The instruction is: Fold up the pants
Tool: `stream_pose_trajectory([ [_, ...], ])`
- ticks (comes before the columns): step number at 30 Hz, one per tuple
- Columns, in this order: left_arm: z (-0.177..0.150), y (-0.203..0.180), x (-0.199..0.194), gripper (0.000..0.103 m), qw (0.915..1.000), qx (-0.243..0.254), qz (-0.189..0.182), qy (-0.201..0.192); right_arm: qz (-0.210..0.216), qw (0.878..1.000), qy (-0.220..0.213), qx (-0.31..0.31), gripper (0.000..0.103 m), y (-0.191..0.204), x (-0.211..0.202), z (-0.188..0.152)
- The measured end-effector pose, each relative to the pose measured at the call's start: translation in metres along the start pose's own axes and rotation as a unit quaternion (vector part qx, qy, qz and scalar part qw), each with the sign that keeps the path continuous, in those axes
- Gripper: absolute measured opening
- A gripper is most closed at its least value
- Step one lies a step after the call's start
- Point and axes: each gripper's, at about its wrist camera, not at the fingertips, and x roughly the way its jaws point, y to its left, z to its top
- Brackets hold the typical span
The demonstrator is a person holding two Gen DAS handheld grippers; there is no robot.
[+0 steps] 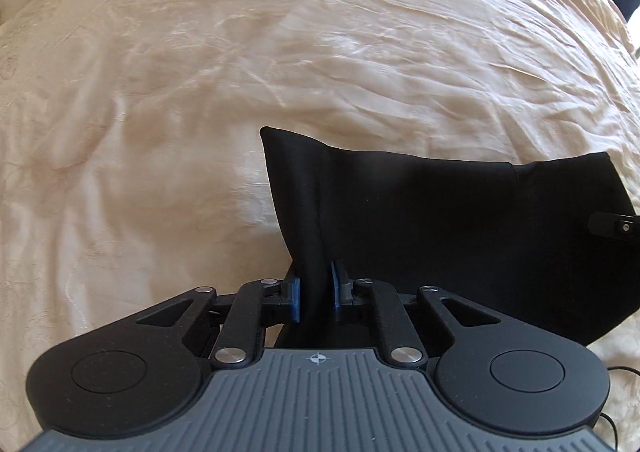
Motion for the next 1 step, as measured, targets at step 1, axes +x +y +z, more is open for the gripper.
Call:
stream_pose_trajectory([
  [1,0.0022,0.0118,0.0025,0.014,1.0,-0.009,-0.002,0.003,0.002,1.0,0.003,-0.005,0.014,0.0099,0.0081,0.0033],
])
